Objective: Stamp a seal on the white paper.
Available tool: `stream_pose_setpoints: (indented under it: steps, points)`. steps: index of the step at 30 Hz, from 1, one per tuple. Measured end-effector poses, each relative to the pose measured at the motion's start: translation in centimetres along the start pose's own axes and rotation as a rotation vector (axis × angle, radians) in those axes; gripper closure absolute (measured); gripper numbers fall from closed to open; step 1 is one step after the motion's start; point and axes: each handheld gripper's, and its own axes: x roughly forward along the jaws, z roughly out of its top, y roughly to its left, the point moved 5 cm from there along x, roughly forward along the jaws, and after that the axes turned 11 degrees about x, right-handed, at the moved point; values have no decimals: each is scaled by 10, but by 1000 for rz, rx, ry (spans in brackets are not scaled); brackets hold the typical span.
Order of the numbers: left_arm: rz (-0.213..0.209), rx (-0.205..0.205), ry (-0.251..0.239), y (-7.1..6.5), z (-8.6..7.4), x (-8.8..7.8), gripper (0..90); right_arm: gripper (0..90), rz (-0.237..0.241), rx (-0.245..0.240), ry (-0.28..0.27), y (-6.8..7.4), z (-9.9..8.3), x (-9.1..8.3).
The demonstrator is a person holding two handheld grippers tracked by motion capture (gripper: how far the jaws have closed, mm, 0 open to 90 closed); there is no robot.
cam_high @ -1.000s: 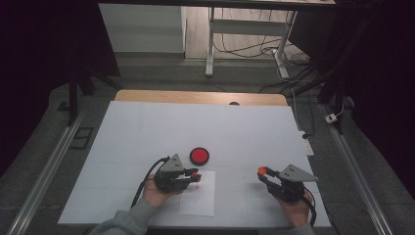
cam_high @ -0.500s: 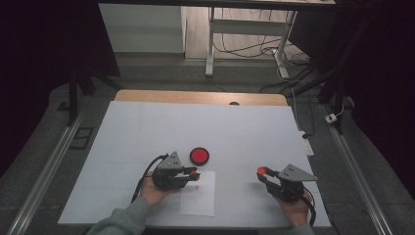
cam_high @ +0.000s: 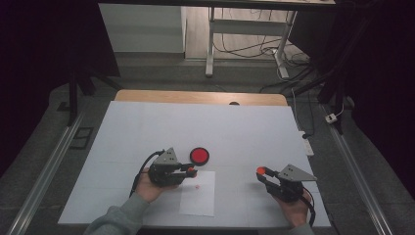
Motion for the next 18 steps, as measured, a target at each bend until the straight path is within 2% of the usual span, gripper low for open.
stream_pose_setpoints:
  steps: [10,18]
  points:
    - [32,-16,-45,12,5,-18,723,646,11,-3,-2,2,0,2]
    - [30,-17,-59,18,8,-29,723,646,18,-10,3,4,1,3]
